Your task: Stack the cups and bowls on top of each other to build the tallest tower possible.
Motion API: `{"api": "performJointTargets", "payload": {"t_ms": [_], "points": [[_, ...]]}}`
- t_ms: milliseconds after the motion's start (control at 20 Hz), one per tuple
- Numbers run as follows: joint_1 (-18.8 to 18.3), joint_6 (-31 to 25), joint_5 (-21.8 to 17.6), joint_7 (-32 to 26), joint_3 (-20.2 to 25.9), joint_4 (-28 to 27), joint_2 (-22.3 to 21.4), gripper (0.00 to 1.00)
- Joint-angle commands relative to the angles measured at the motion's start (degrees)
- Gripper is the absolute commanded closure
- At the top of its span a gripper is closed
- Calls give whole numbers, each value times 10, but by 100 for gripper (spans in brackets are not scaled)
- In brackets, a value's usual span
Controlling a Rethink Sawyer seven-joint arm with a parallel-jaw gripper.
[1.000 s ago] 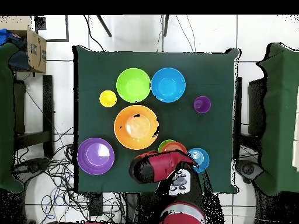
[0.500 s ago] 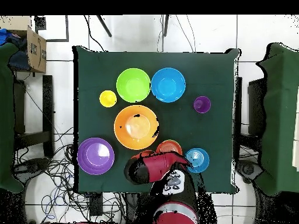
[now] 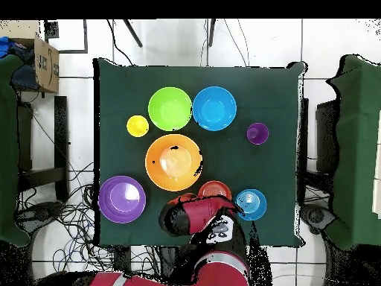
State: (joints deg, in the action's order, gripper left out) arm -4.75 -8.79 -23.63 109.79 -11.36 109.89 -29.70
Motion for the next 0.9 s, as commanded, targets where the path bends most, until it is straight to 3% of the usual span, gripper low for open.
{"api": "performJointTargets", "payload": {"t_ms": [50,900], "points": [[7,40,19,96,20,3,27,100],[-6,66,15,83,31,-4,23,100]]}}
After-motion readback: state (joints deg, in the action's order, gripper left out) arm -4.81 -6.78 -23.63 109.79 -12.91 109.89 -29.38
